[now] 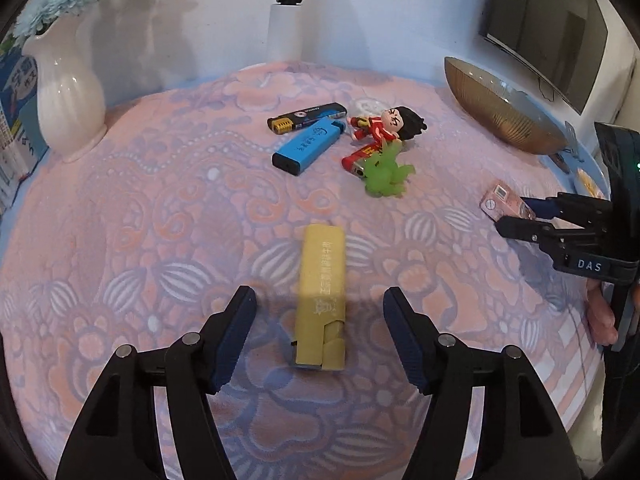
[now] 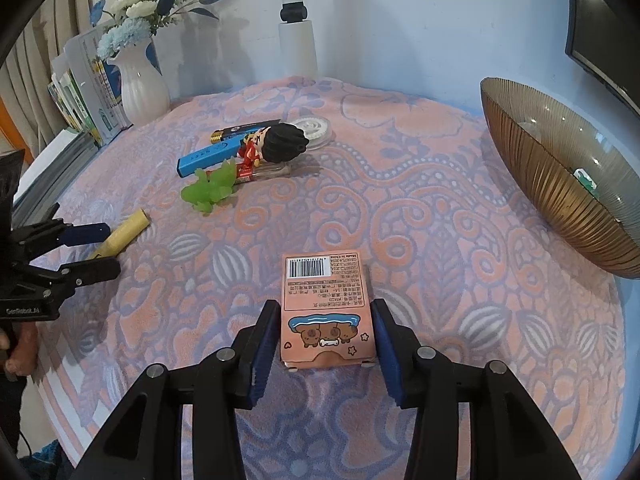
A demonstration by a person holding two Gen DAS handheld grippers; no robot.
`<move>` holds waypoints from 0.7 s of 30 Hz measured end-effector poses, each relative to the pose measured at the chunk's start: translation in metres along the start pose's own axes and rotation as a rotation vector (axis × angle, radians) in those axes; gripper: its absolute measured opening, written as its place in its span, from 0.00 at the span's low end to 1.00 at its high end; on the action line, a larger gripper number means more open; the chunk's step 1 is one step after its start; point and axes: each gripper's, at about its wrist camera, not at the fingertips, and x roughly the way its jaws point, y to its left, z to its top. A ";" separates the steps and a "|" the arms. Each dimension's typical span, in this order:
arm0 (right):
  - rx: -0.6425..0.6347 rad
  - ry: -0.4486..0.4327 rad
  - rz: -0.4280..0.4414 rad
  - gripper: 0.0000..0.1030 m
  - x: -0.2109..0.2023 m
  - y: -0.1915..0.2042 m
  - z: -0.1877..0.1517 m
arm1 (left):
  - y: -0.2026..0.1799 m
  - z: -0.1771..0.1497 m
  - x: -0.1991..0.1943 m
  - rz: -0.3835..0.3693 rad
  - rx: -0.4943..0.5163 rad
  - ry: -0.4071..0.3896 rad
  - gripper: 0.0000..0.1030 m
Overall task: Organize rigid objects
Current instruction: 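Grasp the yellow lighter with the left tool while the right tool grasps the pink box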
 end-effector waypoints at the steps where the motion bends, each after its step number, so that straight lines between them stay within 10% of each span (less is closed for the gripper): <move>1: 0.003 -0.001 0.001 0.48 0.000 -0.001 0.000 | -0.004 -0.001 0.000 0.015 0.011 0.001 0.61; 10: 0.019 -0.001 -0.021 0.52 0.000 0.000 0.000 | -0.020 0.002 0.003 0.067 0.047 -0.019 0.20; 12: -0.014 -0.006 -0.048 0.39 0.000 0.007 -0.001 | -0.019 0.002 0.001 0.054 0.033 -0.027 0.20; 21: -0.185 -0.053 -0.121 0.39 -0.005 0.040 -0.008 | -0.025 -0.001 -0.003 0.017 0.048 -0.033 0.20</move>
